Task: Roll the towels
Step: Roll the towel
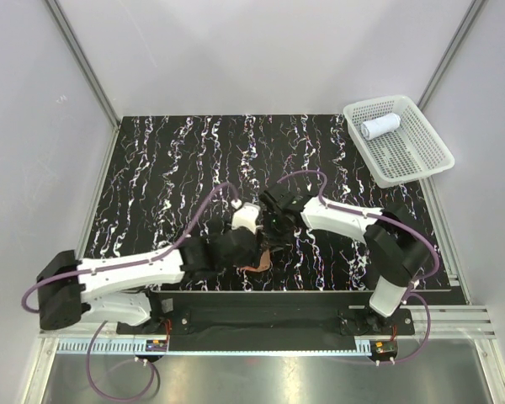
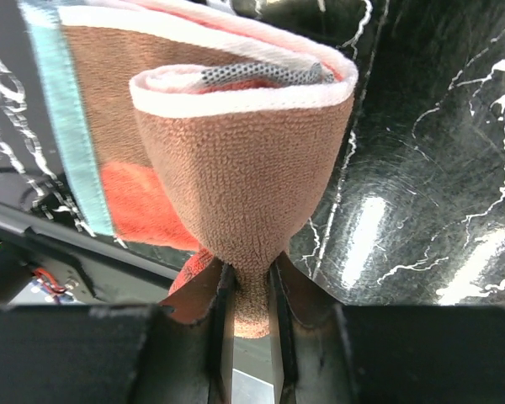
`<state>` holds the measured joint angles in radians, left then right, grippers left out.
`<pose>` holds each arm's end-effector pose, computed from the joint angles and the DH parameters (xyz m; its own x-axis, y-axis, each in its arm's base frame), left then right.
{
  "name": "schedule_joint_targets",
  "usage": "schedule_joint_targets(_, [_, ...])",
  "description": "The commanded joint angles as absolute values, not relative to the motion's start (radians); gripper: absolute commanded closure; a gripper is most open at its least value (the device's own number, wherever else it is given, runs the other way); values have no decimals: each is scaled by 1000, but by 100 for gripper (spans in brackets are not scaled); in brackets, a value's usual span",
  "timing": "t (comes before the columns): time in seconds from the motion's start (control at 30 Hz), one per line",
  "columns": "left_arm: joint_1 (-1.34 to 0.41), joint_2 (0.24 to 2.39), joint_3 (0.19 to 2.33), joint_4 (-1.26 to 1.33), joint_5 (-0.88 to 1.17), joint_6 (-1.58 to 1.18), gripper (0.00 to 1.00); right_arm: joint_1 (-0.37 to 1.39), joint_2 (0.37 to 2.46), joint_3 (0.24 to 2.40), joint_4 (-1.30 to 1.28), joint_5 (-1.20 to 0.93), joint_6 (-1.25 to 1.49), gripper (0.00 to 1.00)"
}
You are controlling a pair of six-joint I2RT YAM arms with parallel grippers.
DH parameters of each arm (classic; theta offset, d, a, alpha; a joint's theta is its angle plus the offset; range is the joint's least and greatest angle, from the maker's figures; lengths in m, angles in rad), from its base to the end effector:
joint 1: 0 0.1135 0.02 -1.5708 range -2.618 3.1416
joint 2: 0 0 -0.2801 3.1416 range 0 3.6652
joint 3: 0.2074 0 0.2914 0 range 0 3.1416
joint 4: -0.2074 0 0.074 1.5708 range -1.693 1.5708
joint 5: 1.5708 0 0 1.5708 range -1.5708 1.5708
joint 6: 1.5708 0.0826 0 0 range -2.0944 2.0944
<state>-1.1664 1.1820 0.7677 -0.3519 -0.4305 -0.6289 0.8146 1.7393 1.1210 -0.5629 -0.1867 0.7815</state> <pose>0.1523 -0.2681 0.2095 -0.6425 0.1426 -0.7529 0.4195 0.8877 -0.1899 0.2585 0.2964 0.1297 -0.9881 -0.0389 -0.1487 -0.0947 0.9162 0.3894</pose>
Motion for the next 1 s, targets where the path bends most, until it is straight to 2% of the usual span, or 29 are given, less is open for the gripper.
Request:
schedule_joint_targets(0.0, [-1244, 1271, 830, -417, -629, -640, 38, 838, 1764, 1173, -644, -144, 782, 88])
schedule_joint_targets(0.37, [-1341, 1560, 1014, -451, -675, -707, 38, 847, 1789, 1204, -666, -160, 779, 86])
schedule_joint_targets(0.67, [-1341, 1654, 1000, -566, -727, -873, 43, 847, 1786, 1203, -664, -181, 776, 84])
schedule_joint_targets(0.77, [-1342, 1658, 942, -517, -695, -885, 49, 847, 1783, 1192, -640, -218, 773, 84])
schedule_joint_targets(0.8, [-1342, 1660, 931, -506, -689, -891, 56, 847, 1784, 1186, -635, -222, 778, 83])
schedule_joint_targets(0.97, [-1339, 1661, 864, -445, -658, -913, 74, 847, 1776, 1169, -608, -265, 785, 78])
